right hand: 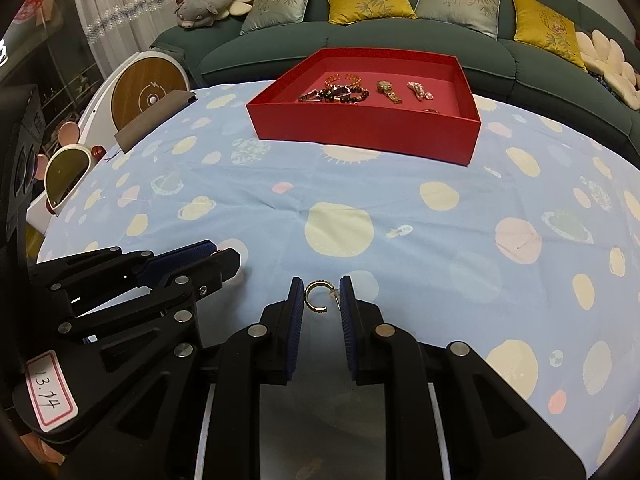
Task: Organize jewelry
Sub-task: 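Carry both hoop earrings with both grippers over the red tray, then open both grippers to drop the hoop earrings into the tray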
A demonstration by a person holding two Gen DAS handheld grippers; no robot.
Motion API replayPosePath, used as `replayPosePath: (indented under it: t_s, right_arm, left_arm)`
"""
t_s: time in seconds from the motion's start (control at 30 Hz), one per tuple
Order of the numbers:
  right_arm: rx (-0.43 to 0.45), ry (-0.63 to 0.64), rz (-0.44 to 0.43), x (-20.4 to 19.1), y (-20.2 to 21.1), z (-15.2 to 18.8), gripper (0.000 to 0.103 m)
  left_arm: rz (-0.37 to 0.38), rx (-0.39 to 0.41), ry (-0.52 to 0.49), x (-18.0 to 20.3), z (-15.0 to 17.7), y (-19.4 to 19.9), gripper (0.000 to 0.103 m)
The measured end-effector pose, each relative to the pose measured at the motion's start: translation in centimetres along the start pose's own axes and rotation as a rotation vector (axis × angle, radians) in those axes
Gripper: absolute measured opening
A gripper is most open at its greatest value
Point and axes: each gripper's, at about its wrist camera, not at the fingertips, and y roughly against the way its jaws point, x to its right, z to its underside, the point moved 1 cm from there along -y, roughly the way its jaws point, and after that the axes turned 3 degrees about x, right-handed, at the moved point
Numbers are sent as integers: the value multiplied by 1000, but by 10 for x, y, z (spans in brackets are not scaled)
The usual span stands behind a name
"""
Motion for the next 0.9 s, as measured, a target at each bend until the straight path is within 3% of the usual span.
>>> replayPosePath:
  t_s: [0.17, 0.33, 0.43, 0.53, 0.67, 0.8, 0.9]
  right_arm:
    - [41, -8, -5, -5, 8, -20, 18]
    - [109, -4, 4, -5, 26, -62, 18]
    - [152, 1, 19, -1, 34, -92, 18]
    - [177, 2, 48, 11, 31, -119, 18]
    - [185, -72, 65, 39, 10, -148, 18]
    - [171, -156, 74, 70, -18, -168, 18]
    - [159, -162, 87, 81, -38, -177, 18]
  left_arm:
    - [-16, 30, 13, -6, -22, 14, 14]
    - [14, 74, 19, -8, -71, 38, 15]
    - [-9, 128, -15, -5, -101, 43, 15]
    - [-21, 155, -7, -8, -129, 34, 15]
    - [3, 113, 52, -21, -163, 2, 15]
    - [-106, 170, 3, -27, -188, -17, 15]
    - [-96, 164, 26, -34, -200, -34, 15]
